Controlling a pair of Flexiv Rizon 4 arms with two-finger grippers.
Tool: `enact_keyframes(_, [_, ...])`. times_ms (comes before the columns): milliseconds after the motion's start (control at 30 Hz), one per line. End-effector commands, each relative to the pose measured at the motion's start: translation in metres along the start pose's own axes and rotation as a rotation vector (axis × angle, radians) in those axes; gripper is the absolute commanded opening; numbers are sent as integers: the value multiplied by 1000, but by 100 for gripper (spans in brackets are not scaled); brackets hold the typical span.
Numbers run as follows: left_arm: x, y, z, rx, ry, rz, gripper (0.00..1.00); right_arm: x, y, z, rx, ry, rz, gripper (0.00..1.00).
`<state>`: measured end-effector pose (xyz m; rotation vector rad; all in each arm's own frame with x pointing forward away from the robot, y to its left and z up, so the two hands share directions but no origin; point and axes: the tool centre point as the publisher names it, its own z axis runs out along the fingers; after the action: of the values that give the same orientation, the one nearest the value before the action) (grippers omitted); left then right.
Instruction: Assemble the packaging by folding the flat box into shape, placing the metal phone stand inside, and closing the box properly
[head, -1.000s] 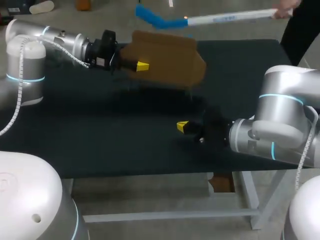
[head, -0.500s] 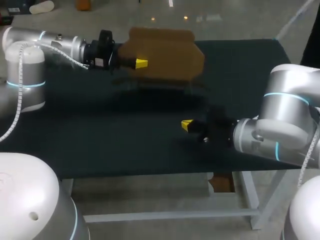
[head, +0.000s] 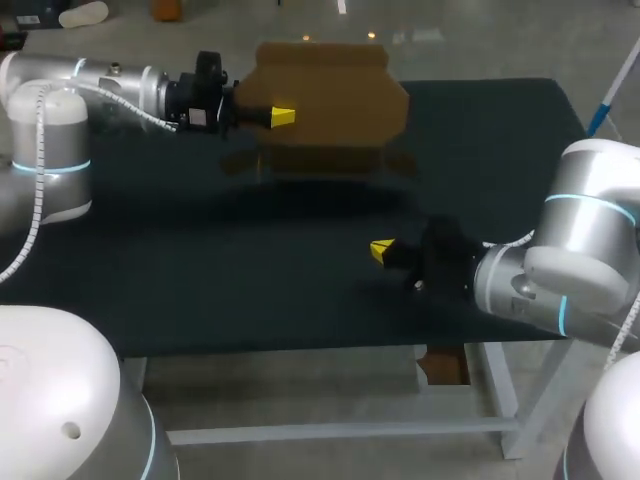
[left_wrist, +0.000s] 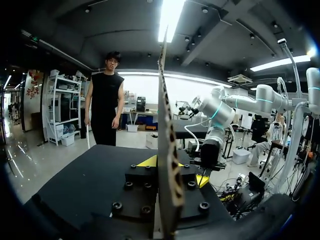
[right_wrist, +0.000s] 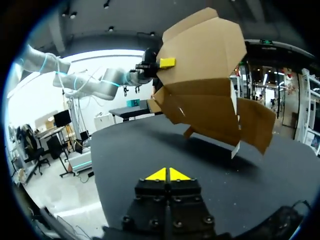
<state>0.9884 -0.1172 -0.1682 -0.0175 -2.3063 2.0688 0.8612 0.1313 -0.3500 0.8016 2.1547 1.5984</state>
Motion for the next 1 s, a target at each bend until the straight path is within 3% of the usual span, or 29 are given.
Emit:
enact_keyframes(33, [-2,-2,-1,-1,-4,1,0,2,-2,-1,-13,-41,0,0])
enact_keyframes(567, [-5,-18,-8,20,-44,28,0,2,-2,-2,-11,-41,1,0])
enact_keyframes(1000, [-1,-40,-10,23,-82,3,0,3,10,-29,-25,-25,-44,0])
